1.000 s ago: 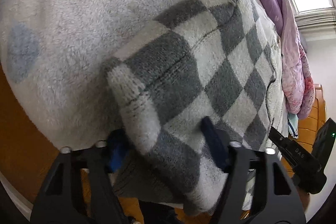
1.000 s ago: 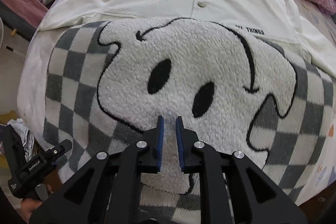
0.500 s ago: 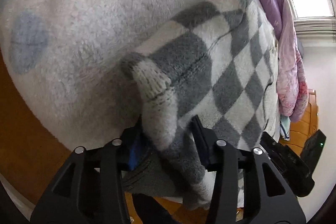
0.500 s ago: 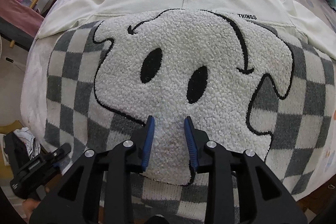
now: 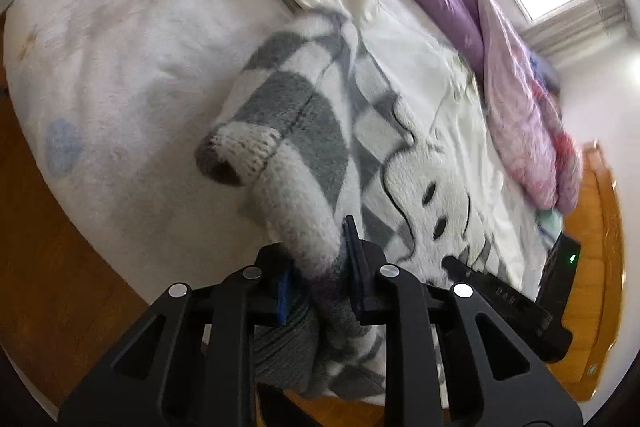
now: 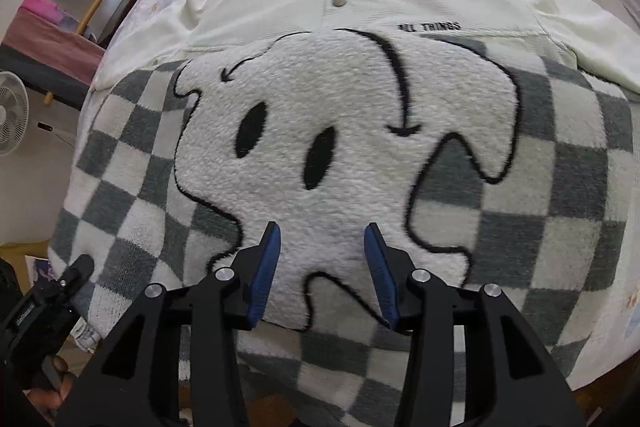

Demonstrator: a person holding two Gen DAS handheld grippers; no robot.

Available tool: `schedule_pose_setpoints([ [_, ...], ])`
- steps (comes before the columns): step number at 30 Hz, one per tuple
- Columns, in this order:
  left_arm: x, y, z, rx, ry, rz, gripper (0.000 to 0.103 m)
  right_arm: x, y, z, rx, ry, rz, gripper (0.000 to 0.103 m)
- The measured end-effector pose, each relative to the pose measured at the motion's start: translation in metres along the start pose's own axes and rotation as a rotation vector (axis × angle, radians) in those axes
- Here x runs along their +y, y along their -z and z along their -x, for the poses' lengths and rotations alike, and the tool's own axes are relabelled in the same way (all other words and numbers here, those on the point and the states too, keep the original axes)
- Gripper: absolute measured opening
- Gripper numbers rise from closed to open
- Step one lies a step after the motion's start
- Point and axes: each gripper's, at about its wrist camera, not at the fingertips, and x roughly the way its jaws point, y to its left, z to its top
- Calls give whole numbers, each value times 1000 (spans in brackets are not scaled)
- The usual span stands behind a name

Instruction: Fold large clothes

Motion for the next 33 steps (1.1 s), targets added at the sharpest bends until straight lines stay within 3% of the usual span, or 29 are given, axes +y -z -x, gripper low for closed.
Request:
schedule_pose_setpoints([
  [2,-4,2,-5,-26,-73,-1,21,-7,0,4,6,-8,-4,42],
  [8,40,13,-20,-19,-122,129,29,-15,5,4,25,-40,18,42],
  [10,50,18,-19,-17,-131,149,41,-16,6,1,29,-47,24,42],
  [11,52,20,-19,-8,-155,150,61,-14,7,0,32,-51,28,42],
  [12,53,23,-19,-1,-178,140,70,-13,8,-1,35,-53,36,43],
  [17,61,39,-23,14,-230,129,72,-6,10,-3,36,-52,48,45],
  [20,69,41,-26,8,-162,177,72,-3,9,-5,34,-43,48,46],
  [25,82,24,-35,-33,-190,191,73,4,9,-9,31,-16,53,48],
  [27,87,18,-41,-21,-167,195,70,6,9,-9,28,-5,52,49],
  [28,86,16,-45,-13,-147,185,62,7,9,-10,27,2,50,49],
  [29,84,15,-46,-16,-142,153,35,8,9,-11,25,11,48,49],
  [31,79,12,-46,-3,-142,104,28,10,9,-12,23,23,47,49],
  [33,83,10,-49,16,-126,108,28,12,10,-12,22,32,45,50],
])
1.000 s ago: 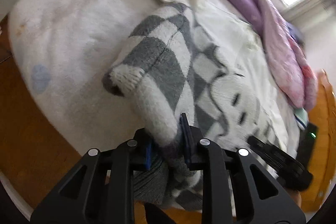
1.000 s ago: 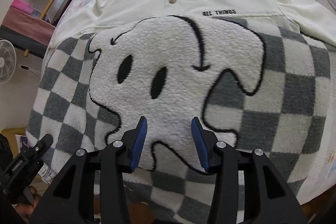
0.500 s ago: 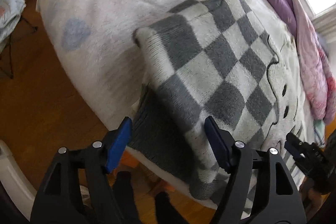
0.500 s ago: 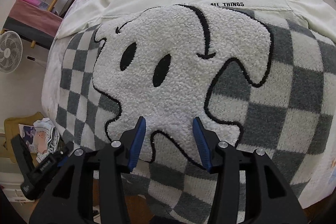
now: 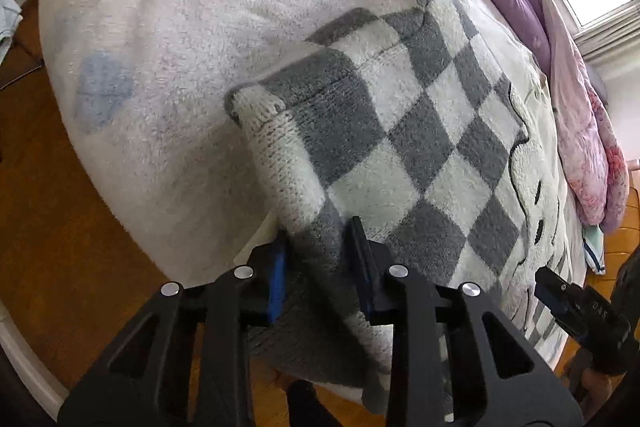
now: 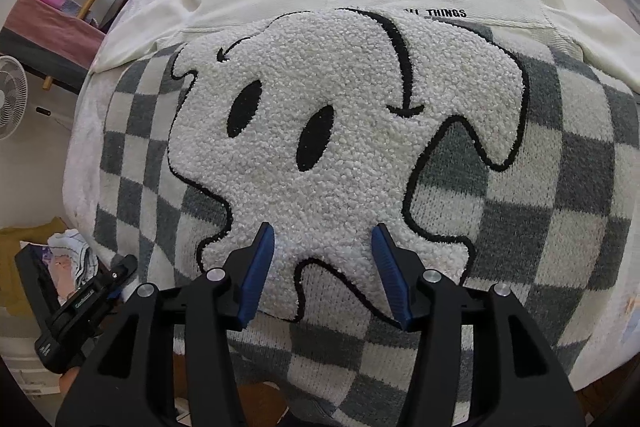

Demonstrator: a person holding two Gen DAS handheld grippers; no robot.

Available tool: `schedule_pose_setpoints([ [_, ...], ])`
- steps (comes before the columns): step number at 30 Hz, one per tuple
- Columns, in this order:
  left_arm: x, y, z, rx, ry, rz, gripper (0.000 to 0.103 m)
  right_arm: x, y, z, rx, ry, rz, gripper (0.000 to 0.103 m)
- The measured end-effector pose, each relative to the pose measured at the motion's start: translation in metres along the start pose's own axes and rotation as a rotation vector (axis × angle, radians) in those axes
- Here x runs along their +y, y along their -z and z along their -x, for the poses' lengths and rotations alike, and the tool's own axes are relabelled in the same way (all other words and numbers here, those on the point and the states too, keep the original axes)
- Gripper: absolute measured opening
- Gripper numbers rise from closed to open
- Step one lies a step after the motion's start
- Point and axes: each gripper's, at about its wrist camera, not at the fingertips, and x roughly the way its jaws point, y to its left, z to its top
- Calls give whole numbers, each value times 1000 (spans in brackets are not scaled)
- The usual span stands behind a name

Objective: Fold large clothes
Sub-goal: 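Grasp the checkered cardigan with both grippers and lift it off the bed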

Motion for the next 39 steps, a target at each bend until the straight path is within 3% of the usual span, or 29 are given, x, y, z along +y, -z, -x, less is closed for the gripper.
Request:
schedule_pose_setpoints([
  [2,9,-4,-7,31,20,42,37,2,0,0,-3,6,-4,51],
  [5,10,-8,-12,49,18,40,43,5,0,2,-20,11,-8,51],
  [7,8,-9,-12,48,20,29,40,8,0,1,-18,10,-9,51],
  [8,5,-9,-11,40,23,10,27,9,1,0,-20,14,-9,51],
  [9,2,-10,-9,32,13,-10,22,10,1,0,-20,17,-8,51],
  [11,-8,-9,2,9,-10,-40,18,10,2,-1,-15,14,-7,51],
  [15,-29,-8,35,-53,14,-53,17,5,3,0,-8,-11,-24,51],
  [19,-89,3,81,-171,111,-196,17,-5,4,4,-8,-54,-56,51],
  [22,-142,17,91,-167,170,-325,17,-18,3,15,-32,-104,-93,51],
  [26,-194,42,81,-166,158,-477,17,-42,-5,47,-81,-200,-165,51],
  [28,-206,51,76,-165,148,-511,17,-52,-16,74,-107,-312,-191,51],
  [31,-217,69,68,-162,110,-574,17,-47,-37,94,-60,-430,-163,56],
  [36,-233,96,52,-145,90,-652,17,-1,-54,104,18,-457,17,63],
  [39,-242,115,48,-129,84,-726,17,2,-48,103,52,-450,27,64],
])
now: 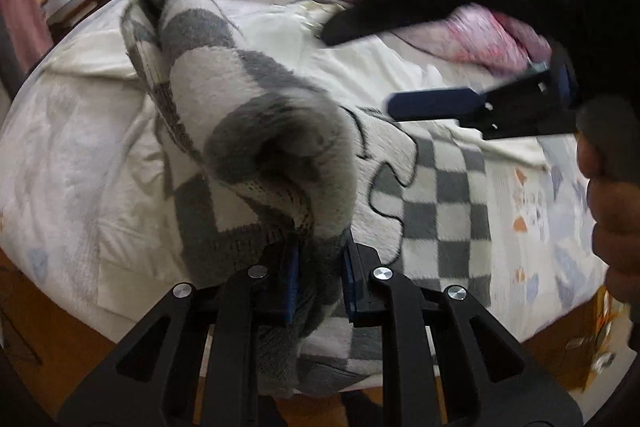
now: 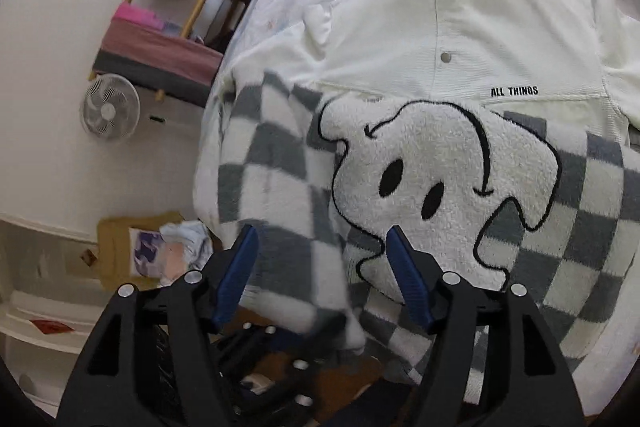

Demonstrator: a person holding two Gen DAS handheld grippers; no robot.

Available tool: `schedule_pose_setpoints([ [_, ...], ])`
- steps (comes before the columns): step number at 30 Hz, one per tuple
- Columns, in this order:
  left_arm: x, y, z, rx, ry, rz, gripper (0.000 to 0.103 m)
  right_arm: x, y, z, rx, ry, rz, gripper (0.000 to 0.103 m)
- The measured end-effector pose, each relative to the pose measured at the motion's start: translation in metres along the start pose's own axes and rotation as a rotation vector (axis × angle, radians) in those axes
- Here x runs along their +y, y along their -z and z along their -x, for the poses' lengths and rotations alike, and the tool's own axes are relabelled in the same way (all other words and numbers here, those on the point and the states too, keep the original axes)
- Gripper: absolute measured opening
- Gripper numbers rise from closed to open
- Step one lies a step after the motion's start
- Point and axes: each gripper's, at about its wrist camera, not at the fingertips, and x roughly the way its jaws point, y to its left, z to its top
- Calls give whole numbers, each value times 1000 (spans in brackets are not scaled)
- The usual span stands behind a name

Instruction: Fold large clothes

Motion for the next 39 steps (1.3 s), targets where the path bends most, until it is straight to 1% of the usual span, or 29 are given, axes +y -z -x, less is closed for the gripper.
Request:
schedule_pose_setpoints([
  [1,-4,1,-1,-2,1,-19,17,-4,2,0,22,-14,-12,64],
  [2,-10,2,-1,-2,6,-35,17,-6,4,-1,35,-2,-16,65],
  [3,-15,5,0,-2,7,-49,17,-7,5,-2,54,11,-2,67],
  [5,-24,10,-1,2,-1,-81,17,-6,7,-5,82,9,33,69],
  [7,-29,13,-2,5,-1,-88,17,-1,10,-12,131,13,82,73],
  [9,-35,16,-4,9,-4,-107,17,6,14,-18,157,41,123,74],
  [11,-42,20,-6,8,-12,-142,17,11,20,-23,187,14,153,74],
  [12,-43,20,-6,5,-11,-147,17,10,22,-26,186,13,140,74],
  [13,-45,22,-6,8,-8,-153,17,8,24,-29,196,27,139,72],
  [14,-47,22,-8,12,-11,-160,17,6,27,-35,202,99,156,51],
  [15,-48,23,-9,16,-21,-163,17,2,28,-37,197,122,165,39],
  [17,-48,24,-13,23,-26,-155,17,-7,31,-31,149,134,139,24],
  [18,-50,24,-14,26,-17,-156,17,-15,33,-24,118,136,103,23],
  [19,-55,24,-15,27,-9,-167,17,-22,37,-18,100,101,100,22],
  [20,-64,24,-16,28,-3,-192,17,-28,41,-11,78,103,86,22],
  [23,-86,26,-19,37,40,-213,17,-54,56,15,6,132,13,21],
  [25,-102,29,-20,44,67,-234,17,-71,63,32,-26,149,-27,21],
  [26,-114,31,-22,51,88,-250,17,-85,70,44,-48,164,-63,21],
  [28,-132,33,-28,74,116,-274,18,-107,76,59,-70,182,-121,21],
  [29,-142,36,-33,90,127,-287,18,-124,83,66,-77,184,-170,21],
  [31,-155,41,-44,128,151,-294,21,-147,90,70,-87,195,-236,21],
  [33,-161,45,-53,156,162,-290,23,-169,97,69,-95,222,-277,21],
  [34,-163,48,-57,181,167,-281,24,-178,99,66,-86,218,-293,21],
  [35,-162,49,-59,192,172,-275,28,-189,100,62,-84,212,-317,21],
  [36,-160,51,-58,192,190,-265,39,-198,100,57,-80,219,-322,21],
  [38,-150,51,-52,168,194,-230,52,-212,98,46,-72,219,-322,22],
  [39,-143,50,-50,160,200,-209,53,-220,96,40,-80,210,-336,23],
])
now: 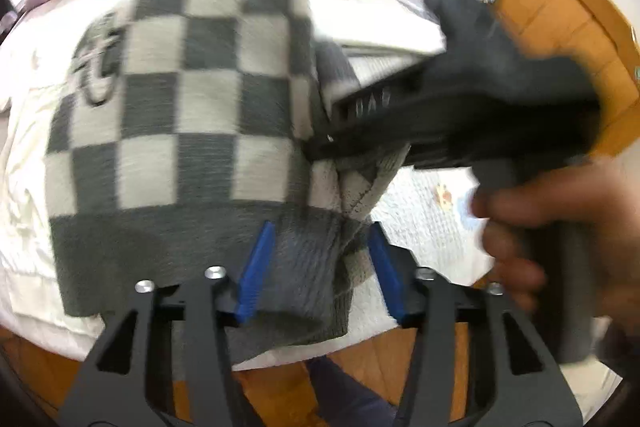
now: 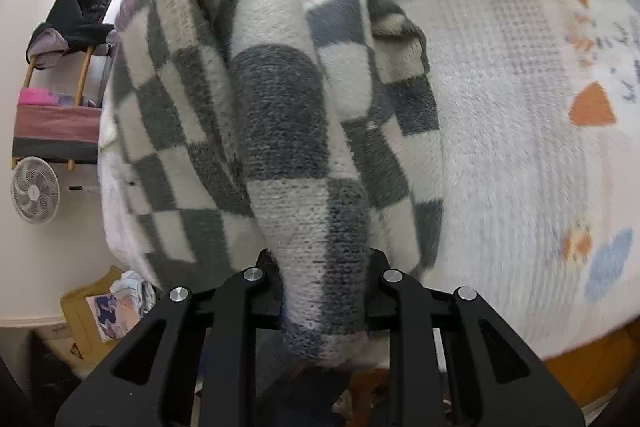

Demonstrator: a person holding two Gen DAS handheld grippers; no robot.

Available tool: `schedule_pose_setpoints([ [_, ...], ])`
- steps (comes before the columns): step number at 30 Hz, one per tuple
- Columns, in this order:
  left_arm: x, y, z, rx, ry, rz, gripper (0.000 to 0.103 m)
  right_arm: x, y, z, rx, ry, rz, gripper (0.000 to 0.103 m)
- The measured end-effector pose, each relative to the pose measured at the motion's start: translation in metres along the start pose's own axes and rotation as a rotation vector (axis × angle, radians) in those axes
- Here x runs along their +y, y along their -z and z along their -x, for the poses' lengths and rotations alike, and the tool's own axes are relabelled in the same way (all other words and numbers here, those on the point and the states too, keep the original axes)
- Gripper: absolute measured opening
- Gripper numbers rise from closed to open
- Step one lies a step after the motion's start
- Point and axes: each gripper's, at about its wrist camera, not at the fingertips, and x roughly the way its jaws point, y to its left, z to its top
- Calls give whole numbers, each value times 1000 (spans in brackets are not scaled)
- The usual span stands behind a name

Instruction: Fold large clothes

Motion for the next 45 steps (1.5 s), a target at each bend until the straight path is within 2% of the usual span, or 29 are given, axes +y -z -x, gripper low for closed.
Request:
schedule_pose_setpoints([
  [2,20,-2,6,-13,-28,61,56,2,0,-3,-9,18,25,27],
  [4,40,-5,13,-41,-109,131,60,6,3,0,-27,39,41,30],
  [6,76,-13,24,-88,-211,242,61,2,8,5,-50,45,19,30],
  [7,99,-18,29,-109,-291,308,61,-6,10,10,-57,49,0,31],
  [10,140,-32,32,-106,-371,389,61,-16,18,10,-71,60,-60,31],
  [11,153,-35,30,-107,-366,419,61,-18,19,8,-58,51,-78,31],
  [12,164,-38,22,-82,-317,440,61,-21,17,9,-52,35,-96,32],
  [14,179,-37,7,-10,-241,445,62,-17,13,14,-53,38,-76,32],
  [15,182,-38,0,2,-230,442,62,-8,12,21,-53,46,-49,32],
  [16,187,-40,-5,13,-239,429,62,-2,12,26,-61,61,-36,33],
  [18,180,-46,-6,25,-276,381,62,21,12,40,-101,153,37,35],
  [19,177,-46,-8,24,-288,376,62,31,10,48,-134,210,83,35],
  [21,175,-43,-8,21,-301,381,60,49,5,61,-198,262,136,35],
  [25,155,-48,-1,13,-291,389,60,89,-21,69,-317,258,281,34],
  [26,153,-52,3,-2,-278,383,60,101,-32,63,-324,235,312,26],
  [27,149,-59,7,-23,-270,368,60,104,-39,59,-325,214,326,16],
  [30,144,-90,8,-68,-270,309,63,115,-62,34,-315,174,380,7],
  [32,148,-107,3,-73,-288,298,62,117,-68,14,-286,215,400,6],
  [33,154,-115,-4,-47,-279,314,62,107,-74,2,-261,248,396,0],
  [34,160,-121,-14,-18,-255,329,63,93,-78,-4,-240,273,379,0],
  [36,163,-130,-32,17,-260,320,71,71,-86,-19,-198,270,330,0],
  [40,151,-144,-52,59,-291,247,76,67,-88,-24,-190,302,352,0],
  [43,160,-135,-32,35,-237,305,74,65,-93,-20,-173,260,288,0],
  [45,169,-118,-9,-12,-251,339,76,62,-85,-8,-181,222,259,0],
])
